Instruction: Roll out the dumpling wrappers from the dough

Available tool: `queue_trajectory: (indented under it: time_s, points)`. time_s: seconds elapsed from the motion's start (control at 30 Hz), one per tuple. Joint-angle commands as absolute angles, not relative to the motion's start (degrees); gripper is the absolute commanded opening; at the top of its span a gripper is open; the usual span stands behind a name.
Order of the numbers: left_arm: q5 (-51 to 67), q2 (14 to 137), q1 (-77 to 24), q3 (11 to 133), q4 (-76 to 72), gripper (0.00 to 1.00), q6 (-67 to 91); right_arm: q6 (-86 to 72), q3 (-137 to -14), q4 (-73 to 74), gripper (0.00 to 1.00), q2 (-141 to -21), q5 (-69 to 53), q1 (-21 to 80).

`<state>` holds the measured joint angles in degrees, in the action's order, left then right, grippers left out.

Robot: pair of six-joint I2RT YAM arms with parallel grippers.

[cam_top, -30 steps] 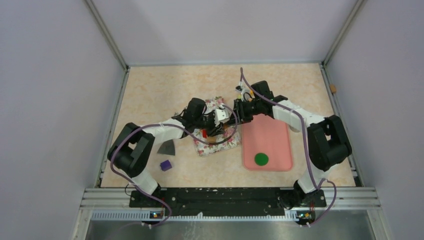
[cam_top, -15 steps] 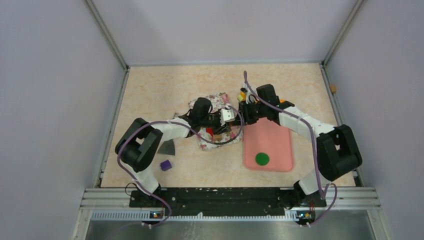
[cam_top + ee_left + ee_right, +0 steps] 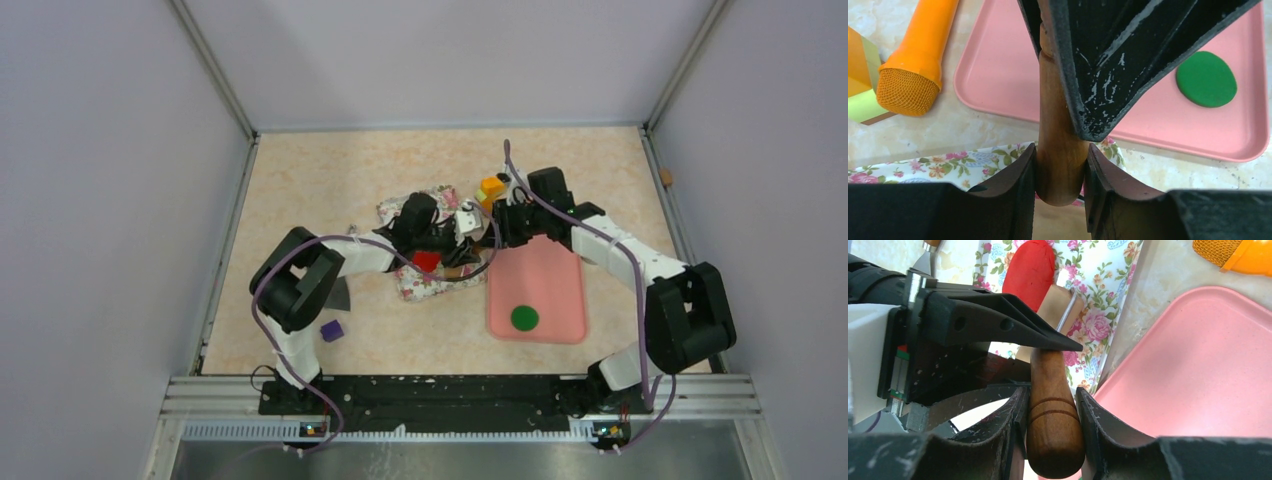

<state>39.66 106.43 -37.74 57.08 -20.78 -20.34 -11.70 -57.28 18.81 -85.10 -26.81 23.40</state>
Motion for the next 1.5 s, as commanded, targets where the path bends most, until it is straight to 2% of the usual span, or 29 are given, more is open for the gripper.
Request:
queue_trajectory:
  time_s: [0.0, 0.2, 0.7, 0.93, 1.47]
  points:
    - [35.51, 106.54, -37.91, 61.51, -18.91, 0.0, -13.67, -7.68, -60.38, 27.54, 0.0, -83.36, -26.06, 23.74]
    - [32.55, 102.75, -36.57, 64.45, -14.86, 0.0, -15.59, -10.6, -66.54, 24.69, 0.0, -85.22, -32.38, 23.73]
    - [29.05, 100.94, -29.93, 62.92, -9.16, 0.0, -20.06, -13.18, -72.15, 18.52, 0.0, -94.76, -35.24, 26.4]
    - [28.41, 102.32, -29.66, 60.1, -10.98, 0.0, -19.9, -10.97, -70.49, 17.9, 0.0, -97.55, -33.26, 26.89]
    - [28.26, 110.94, -34.04, 56.34, -21.02, 0.0, -12.91, -5.96, -61.91, 23.15, 0.0, -95.0, -23.12, 26.45]
